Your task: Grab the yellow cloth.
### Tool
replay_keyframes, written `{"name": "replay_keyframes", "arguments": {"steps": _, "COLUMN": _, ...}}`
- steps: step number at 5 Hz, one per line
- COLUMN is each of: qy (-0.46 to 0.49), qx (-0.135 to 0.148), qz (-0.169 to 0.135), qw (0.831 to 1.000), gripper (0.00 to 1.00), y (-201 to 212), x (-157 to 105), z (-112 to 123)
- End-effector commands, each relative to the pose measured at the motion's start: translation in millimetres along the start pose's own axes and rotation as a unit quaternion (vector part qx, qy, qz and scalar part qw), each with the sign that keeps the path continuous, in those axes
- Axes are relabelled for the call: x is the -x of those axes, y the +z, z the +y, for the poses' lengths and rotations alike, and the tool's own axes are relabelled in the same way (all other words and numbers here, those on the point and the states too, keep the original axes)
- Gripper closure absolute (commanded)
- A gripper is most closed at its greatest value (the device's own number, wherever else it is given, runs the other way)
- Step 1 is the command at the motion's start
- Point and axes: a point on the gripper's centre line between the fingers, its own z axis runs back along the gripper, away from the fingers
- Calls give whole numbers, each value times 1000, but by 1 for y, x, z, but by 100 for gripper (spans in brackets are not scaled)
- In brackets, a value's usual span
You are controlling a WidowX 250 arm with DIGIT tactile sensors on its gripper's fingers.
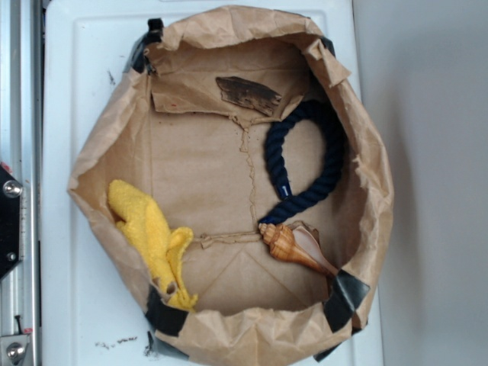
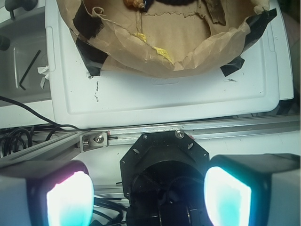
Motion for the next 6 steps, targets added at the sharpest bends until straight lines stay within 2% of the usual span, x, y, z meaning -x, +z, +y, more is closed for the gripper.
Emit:
{"name": "replay_keyframes", "arguments": {"steps": 1, "qy": 0, "qx": 0, "qz": 0, "qw": 1000, "gripper": 0, "y": 0, "x": 0, "z": 0}}
{"name": "replay_keyframes", "arguments": {"steps": 2, "qy": 42, "qx": 32, "qz": -7, "qw": 999, "gripper": 0, "y": 3, "x": -51, "z": 19}}
{"name": "replay_keyframes", "arguments": {"steps": 3, "qy": 63, "qx": 48, "qz": -18, "qw": 997, "gripper": 0, "y": -2, "x": -100, "z": 28}}
{"name": "replay_keyframes", "arguments": {"steps": 4, "qy": 93, "qx": 67, "qz": -14, "qw": 993, "gripper": 0, "y": -23, "x": -131, "z": 39}}
{"name": "replay_keyframes", "arguments": {"steps": 5, "qy": 144, "qx": 92, "qz": -10, "qw": 985, "gripper": 0, "y": -61, "x": -147, "z": 35}}
{"name": "replay_keyframes", "arguments": {"steps": 6, "qy": 178, "qx": 96, "qz": -4, "qw": 979, "gripper": 0, "y": -88, "x": -148, "z": 26}}
